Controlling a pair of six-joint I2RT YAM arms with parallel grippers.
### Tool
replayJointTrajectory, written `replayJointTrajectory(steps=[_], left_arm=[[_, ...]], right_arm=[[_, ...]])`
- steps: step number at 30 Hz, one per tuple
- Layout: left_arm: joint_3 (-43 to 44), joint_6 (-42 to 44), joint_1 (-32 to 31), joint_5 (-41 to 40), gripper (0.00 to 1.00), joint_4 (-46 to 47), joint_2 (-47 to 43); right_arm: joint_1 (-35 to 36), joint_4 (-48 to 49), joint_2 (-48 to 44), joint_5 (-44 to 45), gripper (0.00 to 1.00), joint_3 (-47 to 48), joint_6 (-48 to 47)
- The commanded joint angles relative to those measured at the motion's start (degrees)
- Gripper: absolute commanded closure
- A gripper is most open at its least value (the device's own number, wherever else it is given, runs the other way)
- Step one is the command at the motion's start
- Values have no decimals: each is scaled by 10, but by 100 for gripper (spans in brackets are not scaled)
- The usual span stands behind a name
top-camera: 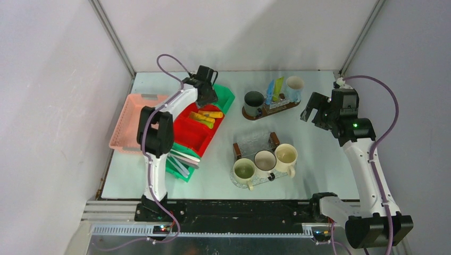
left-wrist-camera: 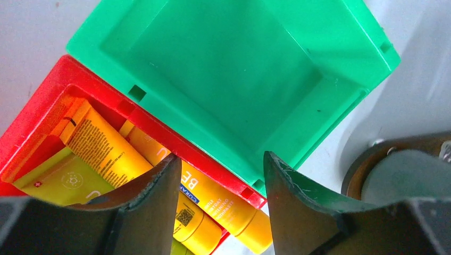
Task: Prepare toiletry sets of a toothbrush and toothpaste on the tray
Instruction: Adjust the storage box at the center of the board.
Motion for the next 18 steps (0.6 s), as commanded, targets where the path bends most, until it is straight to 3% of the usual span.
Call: replayJointTrajectory(steps=[1, 8, 12, 15, 18], left_arm=[[-45, 97, -9, 23, 63, -8, -46], [-85, 176, -9, -1, 64, -11, -90], [-91, 188, -1, -21, 52, -16, -109], [-83, 169, 4, -18, 33, -19, -126], [-72, 142, 4, -17, 25, -31, -144]], right_arm=[[1, 6, 0, -5, 1, 2, -5], [1, 6, 5, -12, 1, 2, -3], [2, 7, 6, -28, 1, 2, -3], [2, 8, 6, -34, 1, 2, -2], [3, 8, 4, -38, 1, 2, -2]])
